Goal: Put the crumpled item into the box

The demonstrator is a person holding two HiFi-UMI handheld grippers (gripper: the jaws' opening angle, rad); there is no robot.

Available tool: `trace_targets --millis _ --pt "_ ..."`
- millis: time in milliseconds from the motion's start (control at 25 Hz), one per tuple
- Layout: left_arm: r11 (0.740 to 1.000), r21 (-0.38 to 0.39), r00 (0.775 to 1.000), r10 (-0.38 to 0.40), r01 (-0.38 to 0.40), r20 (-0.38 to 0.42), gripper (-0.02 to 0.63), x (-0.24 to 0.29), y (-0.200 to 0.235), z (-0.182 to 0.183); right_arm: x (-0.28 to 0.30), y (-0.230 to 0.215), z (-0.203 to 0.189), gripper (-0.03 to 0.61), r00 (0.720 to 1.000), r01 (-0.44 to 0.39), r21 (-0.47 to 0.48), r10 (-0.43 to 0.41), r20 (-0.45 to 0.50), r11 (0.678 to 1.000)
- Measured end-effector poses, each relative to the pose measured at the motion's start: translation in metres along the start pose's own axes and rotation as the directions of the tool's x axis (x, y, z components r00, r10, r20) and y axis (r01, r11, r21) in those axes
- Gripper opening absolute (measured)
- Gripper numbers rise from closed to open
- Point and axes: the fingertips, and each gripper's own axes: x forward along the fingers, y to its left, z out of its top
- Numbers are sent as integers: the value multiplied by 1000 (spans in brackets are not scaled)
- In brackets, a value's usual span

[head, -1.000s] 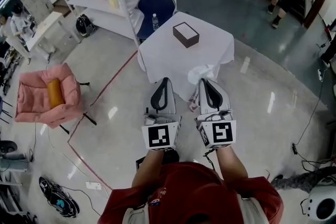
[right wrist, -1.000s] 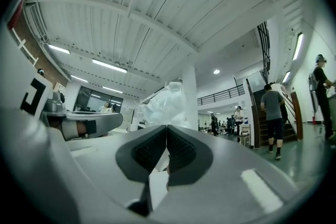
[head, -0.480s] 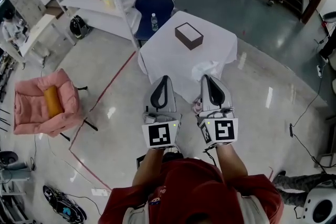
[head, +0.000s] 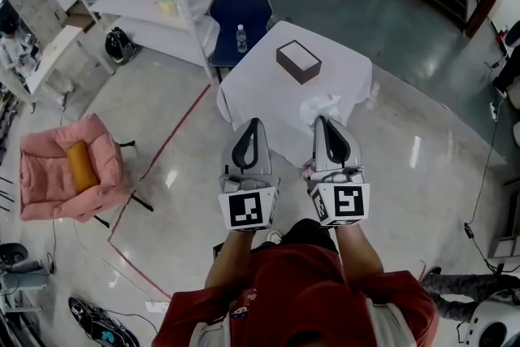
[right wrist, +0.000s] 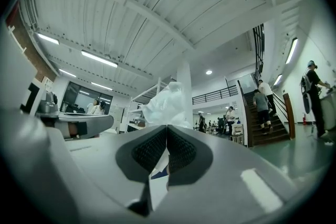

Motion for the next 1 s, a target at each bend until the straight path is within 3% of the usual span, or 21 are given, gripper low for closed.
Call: trace_targets --millis 120,320,600,720,920,1000 --pt "1000 -15 1000 -1 1 13 3 11 4 0 9 -4 1 6 1000 10 6 -10 25 1000" --pt "999 30 999 -24 25 -44 3 29 8 -26 33 -12 -12 6 1000 12 -1 -12 21 1000" --pt "999 37 999 -10 11 -32 3 77 18 -36 77 -30 -20 6 1000 10 -70 -9 13 997" --pt "1000 13 1000 -8 8 -4 3 104 19 -35 97 -45 -27 6 1000 17 -68 -17 -2 998" --pt "999 35 999 -18 19 -39 3 148 18 -53 133 -76 -37 6 1000 27 -58 -28 -10 998" --pt "1000 10 1000 -18 18 -9 3 166 15 -50 145 -87 -41 6 999 33 -59 -34 -15 998"
